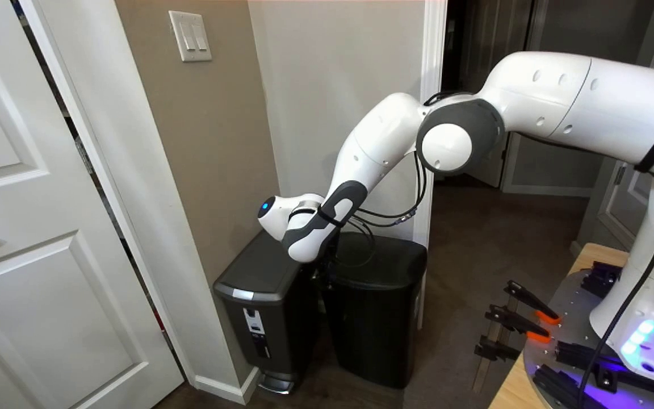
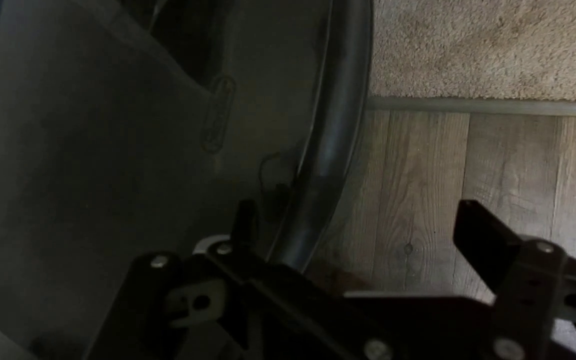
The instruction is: Open the lid to the black bin
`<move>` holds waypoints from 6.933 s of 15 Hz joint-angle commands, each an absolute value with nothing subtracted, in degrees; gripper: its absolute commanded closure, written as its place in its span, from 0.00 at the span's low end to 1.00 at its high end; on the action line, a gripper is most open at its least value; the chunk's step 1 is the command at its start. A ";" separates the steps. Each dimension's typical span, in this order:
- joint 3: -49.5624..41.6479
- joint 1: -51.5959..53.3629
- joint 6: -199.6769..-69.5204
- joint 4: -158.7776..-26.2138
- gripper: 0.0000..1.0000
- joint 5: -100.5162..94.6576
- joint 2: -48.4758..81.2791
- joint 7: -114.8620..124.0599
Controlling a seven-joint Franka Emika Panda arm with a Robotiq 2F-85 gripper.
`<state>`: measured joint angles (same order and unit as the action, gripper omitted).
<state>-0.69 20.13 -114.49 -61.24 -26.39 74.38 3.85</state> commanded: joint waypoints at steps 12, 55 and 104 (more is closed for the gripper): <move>-10.58 34.43 -103.56 -49.05 0.00 -33.51 84.83 5.19; -7.52 22.14 -111.52 -51.55 0.00 -31.53 85.16 4.97; -10.05 22.85 -98.67 -46.10 0.00 -39.22 84.22 36.36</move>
